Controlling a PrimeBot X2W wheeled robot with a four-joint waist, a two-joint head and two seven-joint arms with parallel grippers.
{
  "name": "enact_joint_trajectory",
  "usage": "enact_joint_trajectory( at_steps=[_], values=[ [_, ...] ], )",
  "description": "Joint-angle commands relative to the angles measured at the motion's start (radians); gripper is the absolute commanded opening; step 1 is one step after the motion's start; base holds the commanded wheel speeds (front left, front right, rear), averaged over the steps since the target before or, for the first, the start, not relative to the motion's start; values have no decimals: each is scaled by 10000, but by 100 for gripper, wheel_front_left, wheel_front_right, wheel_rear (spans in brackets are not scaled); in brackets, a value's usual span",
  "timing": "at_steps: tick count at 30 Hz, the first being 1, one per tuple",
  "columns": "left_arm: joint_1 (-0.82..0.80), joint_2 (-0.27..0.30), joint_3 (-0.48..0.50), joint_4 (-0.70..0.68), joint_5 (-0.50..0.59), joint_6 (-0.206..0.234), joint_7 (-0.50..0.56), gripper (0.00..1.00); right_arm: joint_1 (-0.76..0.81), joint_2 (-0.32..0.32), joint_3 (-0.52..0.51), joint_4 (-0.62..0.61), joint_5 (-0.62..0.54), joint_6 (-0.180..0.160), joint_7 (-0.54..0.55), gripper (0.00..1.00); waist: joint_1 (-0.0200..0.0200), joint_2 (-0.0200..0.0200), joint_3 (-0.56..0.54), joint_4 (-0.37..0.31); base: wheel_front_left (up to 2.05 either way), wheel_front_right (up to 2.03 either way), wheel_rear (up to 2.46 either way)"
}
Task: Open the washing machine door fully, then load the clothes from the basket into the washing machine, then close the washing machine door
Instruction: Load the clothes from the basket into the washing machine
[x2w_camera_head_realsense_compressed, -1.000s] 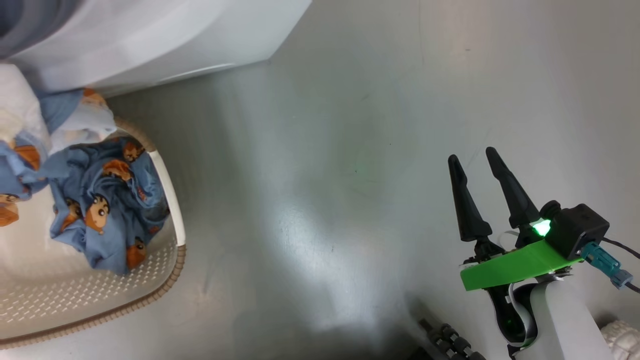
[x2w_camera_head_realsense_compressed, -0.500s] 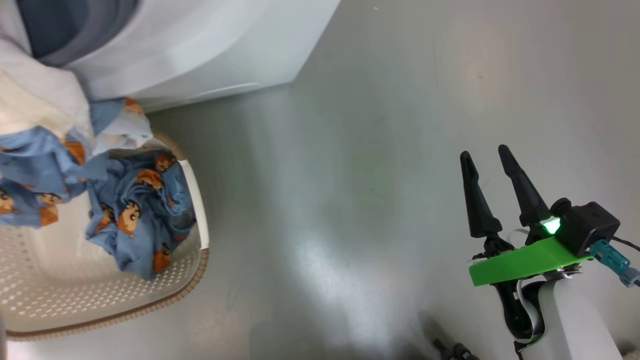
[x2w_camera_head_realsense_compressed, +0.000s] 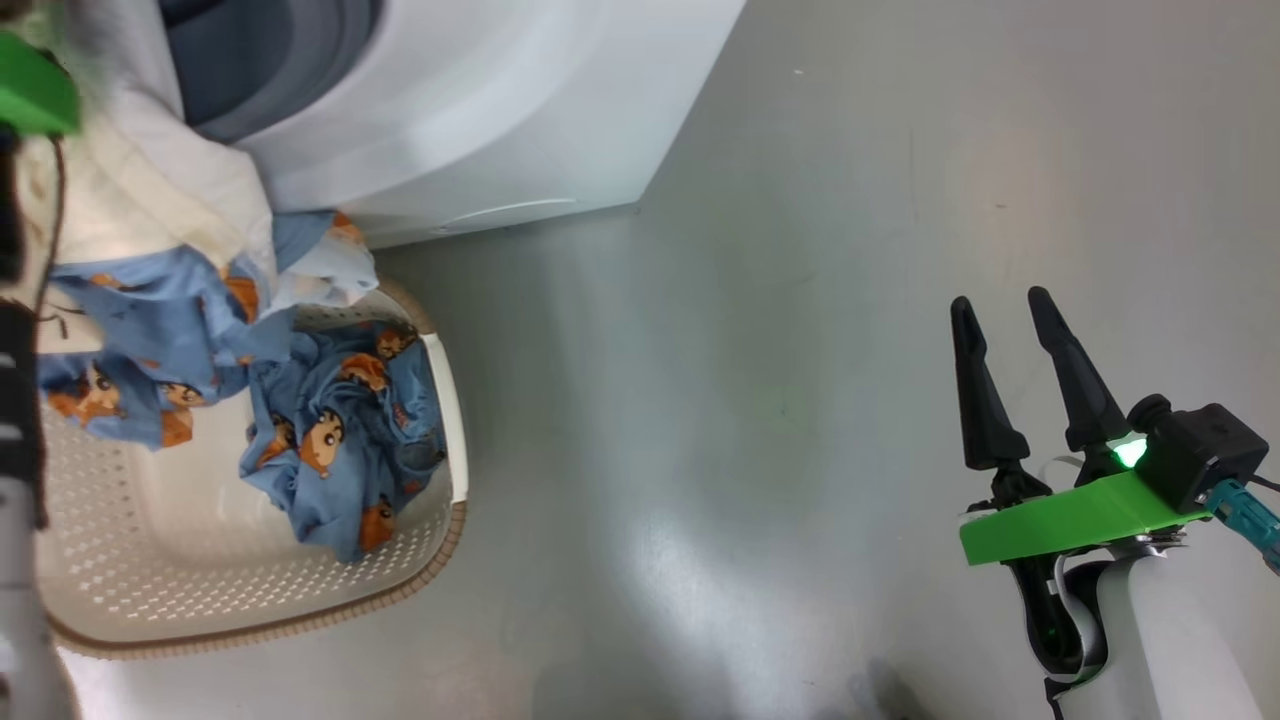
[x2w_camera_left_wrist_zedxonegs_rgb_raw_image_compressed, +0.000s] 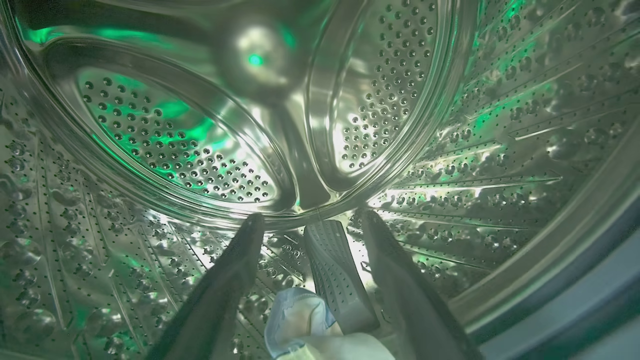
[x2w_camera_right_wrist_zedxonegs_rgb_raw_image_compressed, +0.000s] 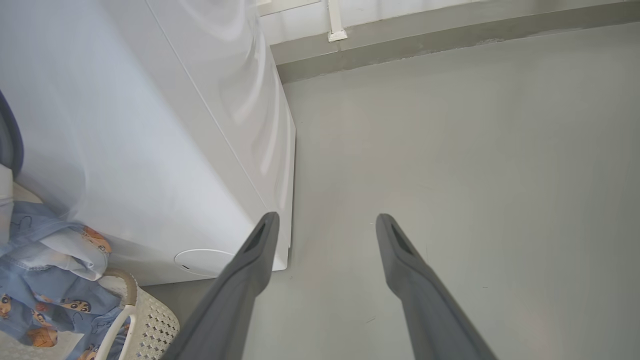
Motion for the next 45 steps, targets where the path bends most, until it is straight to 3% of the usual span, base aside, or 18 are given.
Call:
enact_joint_trajectory(
  at_steps=[1, 16, 28, 38, 45],
  values=[
    [401, 403, 235, -495, -48, 46, -51, 100, 314, -20, 173, -242, -81, 16, -118, 100, 0, 0, -104, 122, 0, 0, 0],
    [3651, 5, 1015, -3331, -400, 165, -51, 100, 464, -20, 107, -391, -46, 16, -118, 100, 0, 0, -446, 404, 0, 0, 0],
    [6284, -721, 1616, -5323, -309, 220, -51, 100, 501, -20, 199, -507, -258, 16, -118, 100, 0, 0, -500, 553, 0, 0, 0],
    [7697, -1498, 2271, -6294, -273, 349, -51, 100, 478, -20, 258, -506, -315, 16, -118, 100, 0, 0, -548, 611, 0, 0, 0],
    [8713, -1663, 2683, -6596, 4, 245, -51, 100, 504, -20, 264, -464, -333, 16, -118, 100, 0, 0, -660, 572, 0, 0, 0]
  ],
)
